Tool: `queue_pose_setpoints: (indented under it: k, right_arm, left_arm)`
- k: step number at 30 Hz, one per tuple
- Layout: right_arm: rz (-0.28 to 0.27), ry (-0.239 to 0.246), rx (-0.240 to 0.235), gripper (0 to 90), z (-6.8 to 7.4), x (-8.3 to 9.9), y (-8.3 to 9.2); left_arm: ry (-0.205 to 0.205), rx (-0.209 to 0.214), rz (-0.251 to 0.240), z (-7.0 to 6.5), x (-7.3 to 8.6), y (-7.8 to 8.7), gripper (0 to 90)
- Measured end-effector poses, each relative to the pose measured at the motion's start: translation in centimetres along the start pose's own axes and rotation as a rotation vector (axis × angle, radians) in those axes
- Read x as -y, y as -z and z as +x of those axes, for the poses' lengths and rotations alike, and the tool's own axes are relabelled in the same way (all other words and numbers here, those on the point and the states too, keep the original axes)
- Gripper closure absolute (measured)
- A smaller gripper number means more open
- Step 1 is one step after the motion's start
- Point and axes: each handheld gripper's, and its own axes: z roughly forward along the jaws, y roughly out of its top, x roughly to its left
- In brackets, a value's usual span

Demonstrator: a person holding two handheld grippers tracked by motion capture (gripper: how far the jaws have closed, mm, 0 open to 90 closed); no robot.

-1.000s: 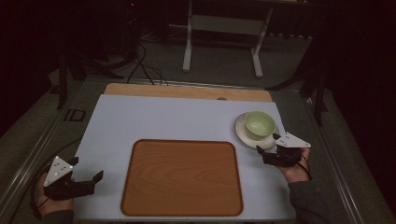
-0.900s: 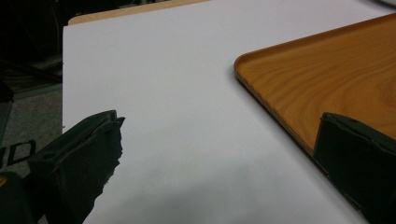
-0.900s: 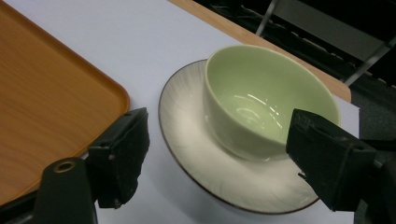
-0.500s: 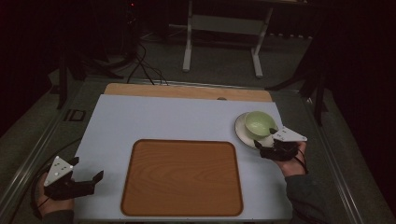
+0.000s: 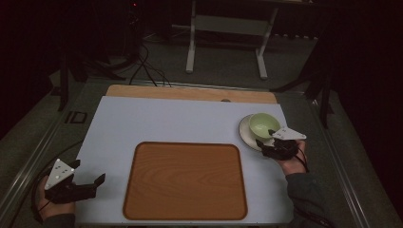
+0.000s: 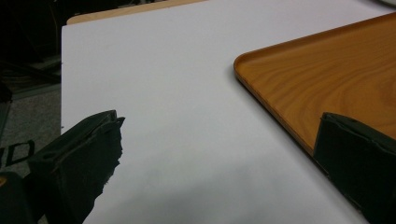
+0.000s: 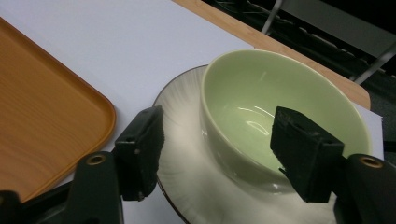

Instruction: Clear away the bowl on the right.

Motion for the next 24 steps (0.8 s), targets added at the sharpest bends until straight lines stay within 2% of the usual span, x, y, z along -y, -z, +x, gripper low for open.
queue_pose_setpoints:
  k: [12, 19, 24]
  right_arm:
    - [0.032, 0.003, -0.023, 45.5, 0.0, -0.3, -1.5]
    - [0.050, -0.011, -0.030, 56.0, -0.2, -0.2, -2.2]
    - [0.075, 0.010, -0.029, 62.1, -0.1, -0.4, -2.4]
  left_arm:
    - [0.000, 0.001, -0.004, 0.0, 0.0, 0.0, 1.0]
    - [0.000, 0.001, -0.006, 0.0, 0.0, 0.1, 1.0]
    - [0.000, 0.001, -0.007, 0.0, 0.0, 0.1, 1.0]
